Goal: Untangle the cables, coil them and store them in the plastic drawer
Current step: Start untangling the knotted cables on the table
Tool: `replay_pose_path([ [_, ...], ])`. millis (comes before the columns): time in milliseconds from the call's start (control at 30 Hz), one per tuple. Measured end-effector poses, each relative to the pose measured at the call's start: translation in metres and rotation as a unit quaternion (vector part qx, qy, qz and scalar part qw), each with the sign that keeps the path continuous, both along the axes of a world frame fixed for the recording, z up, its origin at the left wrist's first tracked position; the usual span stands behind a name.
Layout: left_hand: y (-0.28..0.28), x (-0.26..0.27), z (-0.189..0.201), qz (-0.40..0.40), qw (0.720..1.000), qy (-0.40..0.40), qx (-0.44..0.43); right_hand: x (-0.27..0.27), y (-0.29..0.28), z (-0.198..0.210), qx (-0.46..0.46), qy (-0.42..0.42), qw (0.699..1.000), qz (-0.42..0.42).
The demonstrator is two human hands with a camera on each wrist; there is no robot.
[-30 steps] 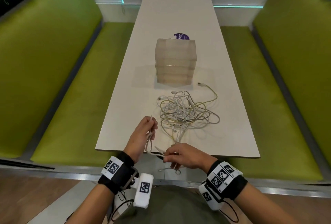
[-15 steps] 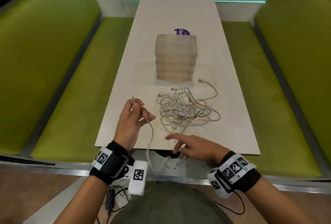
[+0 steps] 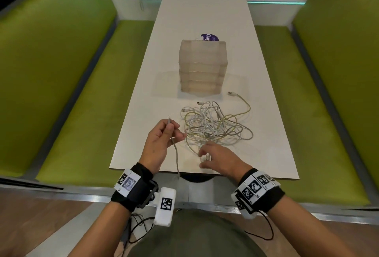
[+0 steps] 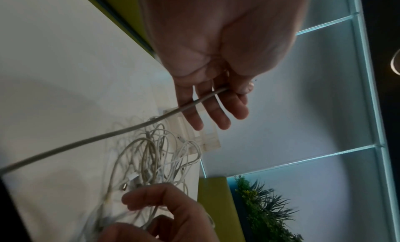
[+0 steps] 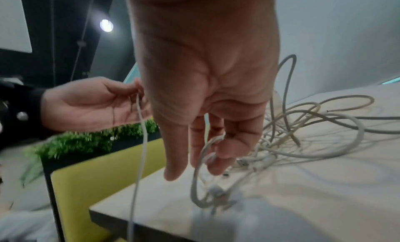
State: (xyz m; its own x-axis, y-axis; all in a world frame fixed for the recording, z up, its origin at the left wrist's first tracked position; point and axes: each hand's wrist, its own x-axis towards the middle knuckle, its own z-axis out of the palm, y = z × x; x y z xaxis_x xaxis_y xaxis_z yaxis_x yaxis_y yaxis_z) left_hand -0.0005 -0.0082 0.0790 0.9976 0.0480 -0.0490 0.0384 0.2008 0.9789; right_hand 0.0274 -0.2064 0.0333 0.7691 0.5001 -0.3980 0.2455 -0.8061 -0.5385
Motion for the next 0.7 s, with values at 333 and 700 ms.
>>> replay_pose_path([
  [333,-0.017,-0.001,-0.030,-0.079,0.979,0.045,0.183,0.005,-0.003,0.015,0.355,0.080,0.919,-0.154],
  [700,-0.023,0.011,-0.043,-0.059,0.968,0.062,0.236,0.020,-0.008,0.034,0.470,0.122,0.843,-0.233],
])
